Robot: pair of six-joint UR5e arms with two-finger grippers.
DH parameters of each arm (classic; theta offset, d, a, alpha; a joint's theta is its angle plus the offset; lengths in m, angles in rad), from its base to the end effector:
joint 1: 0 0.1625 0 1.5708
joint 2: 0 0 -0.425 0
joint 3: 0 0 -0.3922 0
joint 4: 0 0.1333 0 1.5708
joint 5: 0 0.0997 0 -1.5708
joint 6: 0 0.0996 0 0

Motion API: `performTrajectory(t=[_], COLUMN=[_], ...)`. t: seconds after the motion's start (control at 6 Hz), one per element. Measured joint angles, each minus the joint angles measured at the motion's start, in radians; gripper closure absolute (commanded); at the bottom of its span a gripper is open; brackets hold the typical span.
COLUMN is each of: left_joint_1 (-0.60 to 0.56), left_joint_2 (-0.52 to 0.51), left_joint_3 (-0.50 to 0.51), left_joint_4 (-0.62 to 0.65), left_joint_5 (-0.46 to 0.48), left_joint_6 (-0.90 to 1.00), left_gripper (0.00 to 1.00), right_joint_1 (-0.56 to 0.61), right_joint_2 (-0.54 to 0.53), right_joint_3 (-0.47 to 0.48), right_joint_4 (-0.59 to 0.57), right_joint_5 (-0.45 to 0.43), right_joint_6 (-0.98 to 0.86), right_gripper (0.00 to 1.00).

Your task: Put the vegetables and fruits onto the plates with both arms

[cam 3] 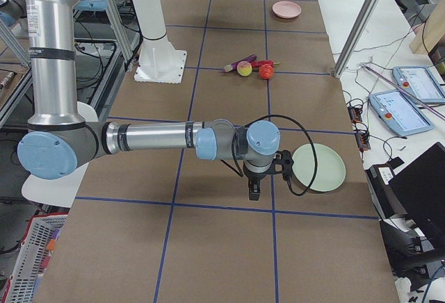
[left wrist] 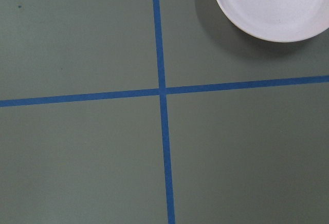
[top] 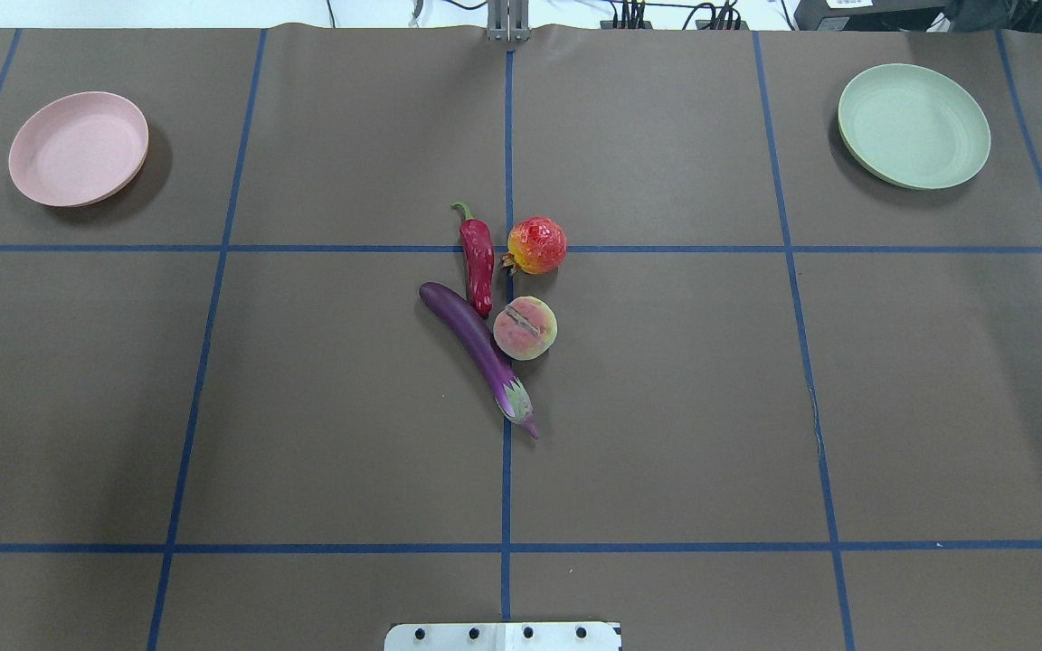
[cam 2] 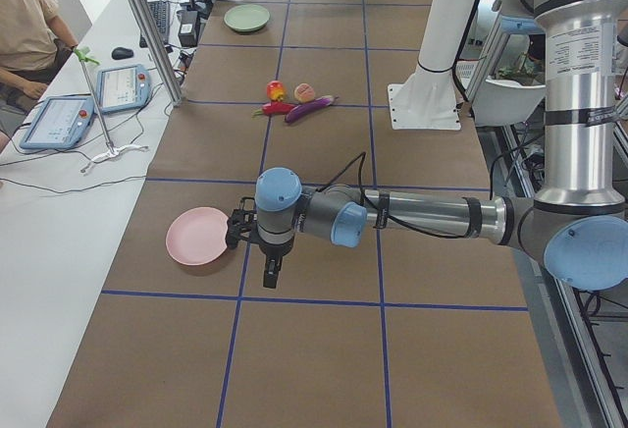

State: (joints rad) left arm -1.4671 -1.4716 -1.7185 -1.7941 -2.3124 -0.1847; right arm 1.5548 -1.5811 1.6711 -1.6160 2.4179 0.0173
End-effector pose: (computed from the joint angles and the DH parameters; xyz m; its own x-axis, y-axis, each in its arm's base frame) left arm -0.0175 -0.4697 0.6104 0.7208 0.0764 -0.6889 0.0332 0.9890 0.1444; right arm 0.0508 -0.4897 0.6136 0.6617 -0.0269 0.7493 0.0045 0.9995 0.0318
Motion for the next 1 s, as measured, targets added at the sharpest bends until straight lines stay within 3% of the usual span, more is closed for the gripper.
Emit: performTrajectory(t=[1.0], left_joint_1=[0.005], left_joint_2=[-0.007], left_joint_3=[-0.022], left_joint_4=[-0.002], left_joint_5=[-0.029], left_joint_6=[-0.039], left_gripper=[0.0], right_joint_1=[-0.03], right_joint_2=[0.005], right_joint_3=[0.041], right_joint_4=[0.003], right_joint_5=[0.009], right_joint_6=[0.003], right_gripper=[0.0])
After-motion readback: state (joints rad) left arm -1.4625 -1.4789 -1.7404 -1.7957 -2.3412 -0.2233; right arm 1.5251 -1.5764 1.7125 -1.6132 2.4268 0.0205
